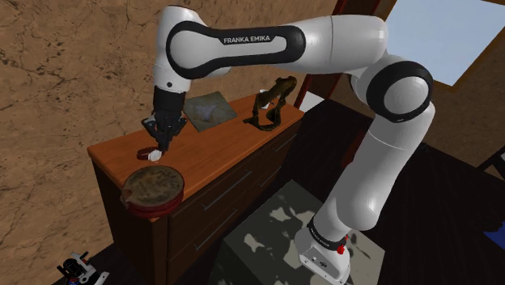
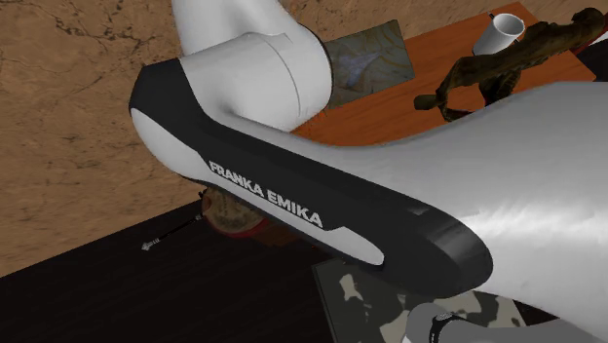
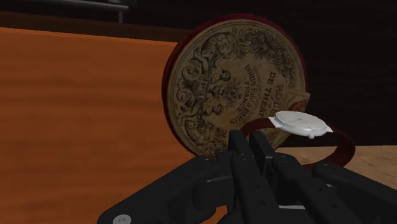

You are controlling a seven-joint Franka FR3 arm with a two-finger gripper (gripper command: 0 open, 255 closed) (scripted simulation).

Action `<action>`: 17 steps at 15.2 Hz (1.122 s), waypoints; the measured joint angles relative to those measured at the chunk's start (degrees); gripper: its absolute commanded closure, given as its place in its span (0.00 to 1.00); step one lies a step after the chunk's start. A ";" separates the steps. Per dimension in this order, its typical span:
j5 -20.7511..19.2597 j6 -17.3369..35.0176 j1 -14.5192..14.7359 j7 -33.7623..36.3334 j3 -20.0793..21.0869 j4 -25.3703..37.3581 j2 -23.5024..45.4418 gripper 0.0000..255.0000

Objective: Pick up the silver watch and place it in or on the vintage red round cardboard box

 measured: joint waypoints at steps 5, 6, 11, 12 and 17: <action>0.68 3.37 0.63 0.41 0.61 -4.44 -1.34 1.00; 0.65 3.99 0.68 0.37 0.64 -4.84 -1.12 1.00; 0.70 7.68 0.86 -0.17 0.73 -7.65 -0.17 1.00; 0.67 8.42 0.88 -0.32 0.72 -8.09 0.16 1.00; 0.53 11.59 1.01 -0.79 0.72 -9.91 1.61 1.00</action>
